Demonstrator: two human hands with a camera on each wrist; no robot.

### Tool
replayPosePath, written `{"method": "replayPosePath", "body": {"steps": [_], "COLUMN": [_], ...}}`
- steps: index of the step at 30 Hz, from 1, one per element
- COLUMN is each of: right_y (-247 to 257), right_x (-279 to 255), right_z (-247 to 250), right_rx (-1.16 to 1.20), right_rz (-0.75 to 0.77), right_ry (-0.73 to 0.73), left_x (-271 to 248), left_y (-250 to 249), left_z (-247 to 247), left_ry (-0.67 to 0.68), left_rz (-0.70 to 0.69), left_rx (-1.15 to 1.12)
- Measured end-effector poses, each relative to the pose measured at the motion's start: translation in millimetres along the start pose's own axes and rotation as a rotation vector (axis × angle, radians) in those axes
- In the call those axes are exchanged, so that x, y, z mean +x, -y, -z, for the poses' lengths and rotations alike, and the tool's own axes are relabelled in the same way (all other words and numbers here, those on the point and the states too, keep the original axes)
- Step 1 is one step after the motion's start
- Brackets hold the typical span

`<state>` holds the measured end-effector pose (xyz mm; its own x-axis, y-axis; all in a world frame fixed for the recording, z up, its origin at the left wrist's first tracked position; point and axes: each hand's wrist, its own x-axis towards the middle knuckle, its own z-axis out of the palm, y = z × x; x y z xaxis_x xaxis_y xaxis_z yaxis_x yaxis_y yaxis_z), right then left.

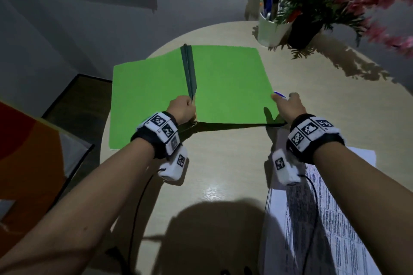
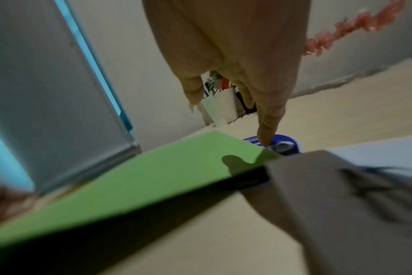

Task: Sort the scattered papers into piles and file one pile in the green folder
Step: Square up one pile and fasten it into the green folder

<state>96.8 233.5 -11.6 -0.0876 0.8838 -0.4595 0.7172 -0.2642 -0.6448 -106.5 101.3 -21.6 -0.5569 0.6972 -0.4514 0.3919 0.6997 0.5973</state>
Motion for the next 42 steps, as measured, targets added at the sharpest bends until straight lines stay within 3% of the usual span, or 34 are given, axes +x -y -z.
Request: {"method": "replayPosePath", "body": {"steps": [3,9,11,14,18,22,25,29,34,38,42], "right_y": [17,3,-2,-17,-31,-74,-103,-123,-124,-127,-136], "right_x": [-2,-28,-43,-50,-85,-129,-158,-187,-207,-222,-222], "right_z": [-6,-31,-40,-48,-36,-35,-44,-51,-70,-91,-100], "right_rx": [0.223,0.141,0.240,0.421,0.477,0.264,0.186,0.161,-0.002,-0.283,-0.499], "right_rz": [-0.117,-0.170,-0.178,-0.153,-0.019,0.067,0.041,0.005,0.040,0.142,0.135], "right_ry": [0.030,0.186,0.265,0.261,0.153,0.061,0.063,0.067,-0.077,-0.093,-0.024], "left_x": [-20,-66,-76,-86,-99,-115,-120,-116,-124,-130,-150], "left_y": [12,40,46,56,76,94,103,108,109,116,130], "left_z": [25,67,81,93,78,42,19,5,-13,-12,-15], "left_ry": [0.029,0.104,0.126,0.119,0.161,0.243,0.318,0.133,-0.005,0.109,0.252], "left_rz": [-0.034,-0.013,-0.020,-0.028,0.004,0.021,0.073,0.110,-0.010,-0.095,-0.088], "left_rx": [-0.080,-0.357,-0.418,-0.331,-0.035,0.347,0.460,0.393,0.423,0.369,0.498]}}
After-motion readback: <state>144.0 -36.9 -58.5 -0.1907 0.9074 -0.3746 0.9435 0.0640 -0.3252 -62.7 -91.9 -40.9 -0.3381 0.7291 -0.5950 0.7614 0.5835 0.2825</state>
